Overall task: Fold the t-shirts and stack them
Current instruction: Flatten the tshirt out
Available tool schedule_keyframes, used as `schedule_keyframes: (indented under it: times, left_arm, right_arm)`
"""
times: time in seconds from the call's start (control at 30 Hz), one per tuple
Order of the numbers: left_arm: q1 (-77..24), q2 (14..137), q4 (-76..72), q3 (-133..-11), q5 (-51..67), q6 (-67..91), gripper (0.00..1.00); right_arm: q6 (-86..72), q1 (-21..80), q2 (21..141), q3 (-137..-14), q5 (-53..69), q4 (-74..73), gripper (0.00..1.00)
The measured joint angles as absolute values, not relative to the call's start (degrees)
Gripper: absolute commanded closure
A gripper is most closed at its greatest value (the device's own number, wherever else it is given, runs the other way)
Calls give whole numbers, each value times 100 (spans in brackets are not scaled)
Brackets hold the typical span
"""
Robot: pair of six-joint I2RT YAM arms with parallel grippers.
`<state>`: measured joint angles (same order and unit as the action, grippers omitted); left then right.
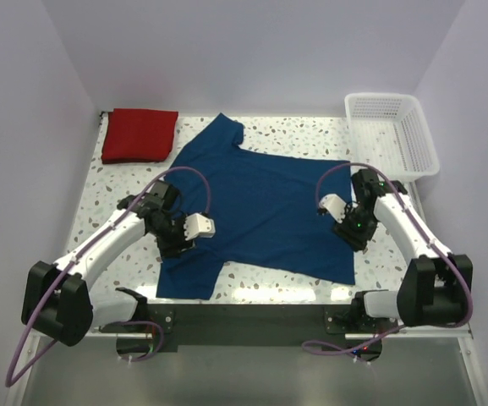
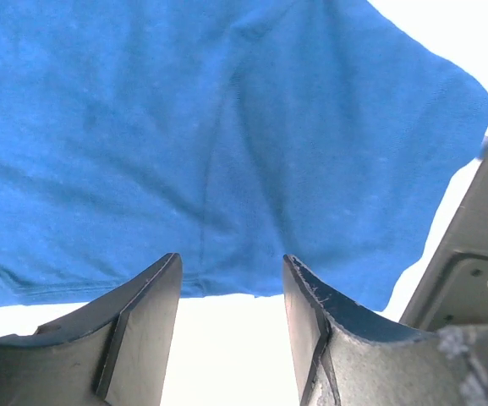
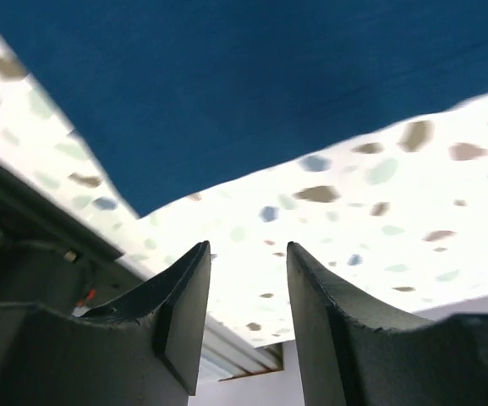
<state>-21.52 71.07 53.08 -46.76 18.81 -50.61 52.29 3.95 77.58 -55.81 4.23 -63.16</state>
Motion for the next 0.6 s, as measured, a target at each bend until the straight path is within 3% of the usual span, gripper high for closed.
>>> schedule_keyframes:
  times: [0.23, 0.4, 0.6]
  left_arm:
    - [-2150, 7015, 5791, -4683, 2069, -5085, 41]
    - [-2150, 7015, 5968, -4683, 2095, -5085, 40]
    - [-2150, 7015, 5961, -4685, 2093, -5081, 39]
  right_arm:
    - [5537, 676, 7306, -4565, 582, -6659, 56]
    - [5559, 1085, 7325, -4541, 569, -6718, 49]
    - [5446, 1953, 7778, -4584, 456, -6753, 48]
